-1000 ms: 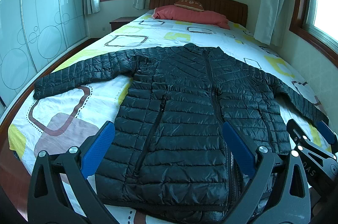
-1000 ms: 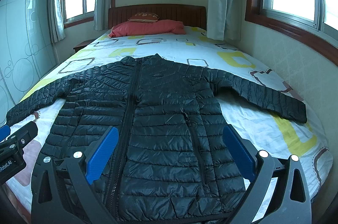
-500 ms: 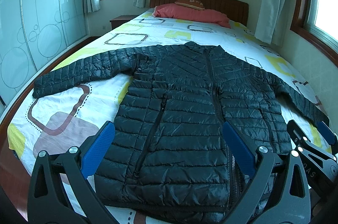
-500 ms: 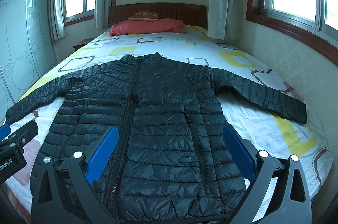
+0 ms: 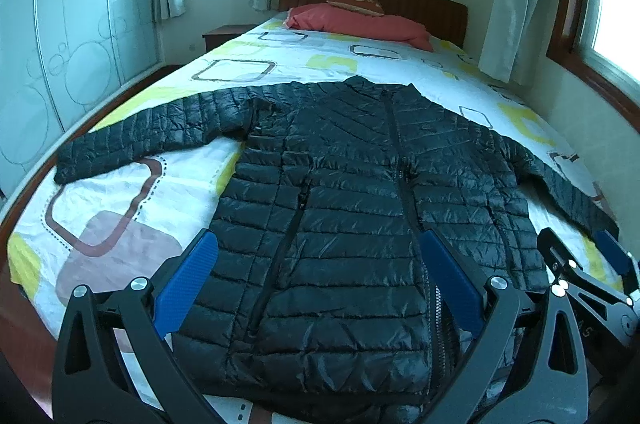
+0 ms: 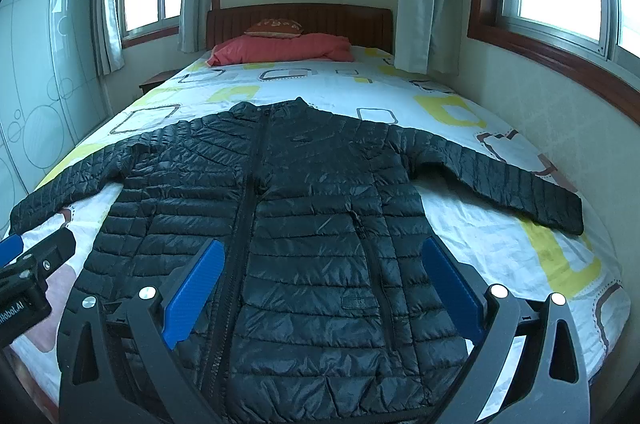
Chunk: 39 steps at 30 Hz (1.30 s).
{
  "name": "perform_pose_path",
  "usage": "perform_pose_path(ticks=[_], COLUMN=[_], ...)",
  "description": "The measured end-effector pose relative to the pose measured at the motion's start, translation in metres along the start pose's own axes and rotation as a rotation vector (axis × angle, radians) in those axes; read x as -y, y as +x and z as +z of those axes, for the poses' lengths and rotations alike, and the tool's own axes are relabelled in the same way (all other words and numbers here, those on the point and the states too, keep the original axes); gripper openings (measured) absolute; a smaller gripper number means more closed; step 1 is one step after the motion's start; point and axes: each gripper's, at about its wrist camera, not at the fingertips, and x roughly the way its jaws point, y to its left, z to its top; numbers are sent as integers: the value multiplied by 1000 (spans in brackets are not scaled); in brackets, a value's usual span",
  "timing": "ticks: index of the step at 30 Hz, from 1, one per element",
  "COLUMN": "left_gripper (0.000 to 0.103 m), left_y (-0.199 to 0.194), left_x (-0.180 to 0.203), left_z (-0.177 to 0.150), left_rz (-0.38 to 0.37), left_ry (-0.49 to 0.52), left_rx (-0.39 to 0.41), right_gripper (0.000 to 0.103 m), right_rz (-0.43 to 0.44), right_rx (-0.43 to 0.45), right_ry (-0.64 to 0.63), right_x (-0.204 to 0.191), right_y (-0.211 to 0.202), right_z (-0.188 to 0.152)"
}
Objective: Fold large clothes
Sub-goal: 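Grasp the jacket sleeve cuff with the right tool and fold it across the body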
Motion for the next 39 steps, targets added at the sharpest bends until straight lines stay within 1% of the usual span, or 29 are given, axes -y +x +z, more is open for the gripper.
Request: perform_pose_path(ticks=[4,7,10,12,13,17,23,27,30,32,34,36,38,39], left_gripper=[101,101,101,101,101,101,101,101,101,101,101,101,101,101], left_y=[11,25,48,67,77,125,165,182,196,197,204,206,210,210], left_x=[-14,-36,-67,-93,-103,-144,-188,-213,-226,-224,-221,-221,-220,-219], left_z=[7,14,19,23,24,31,30,21,10,9,12,14,15,15], left_rz=[3,23,88,150,169,197,243,245,246,255,282,291,296,301], left_ry=[-50,-80,-141,-194,-210,-239,-241,-266,-291,-278,-250,-244,-241,-236], left_rx=[-18,-37,-62,-62,-61,-118,-129,-140,-174,-159,-171,-164,-163,-162], right_gripper=[98,98,98,98,98,98,98,98,98,98,98,98,93,81], right_rz=[3,2,-3,-9,-14,-47,-107,-121,-104,-96,-100,-110,-111,-110], right_rx=[-18,-31,-49,-65,-75,-105,-120,-109,-96,-83,-82,-80,-68,-64], right_ry=[9,19,55,91,115,177,295,429,589,684,779,845,903,931], right_x=[3,10,24,36,45,73,127,177,224,253,283,309,331,341], right_y=[7,16,28,38,44,64,89,105,120,128,139,149,157,159], right_z=[-1,-1,0,0,0,0,0,-4,-12,-19,-28,-34,-41,-44])
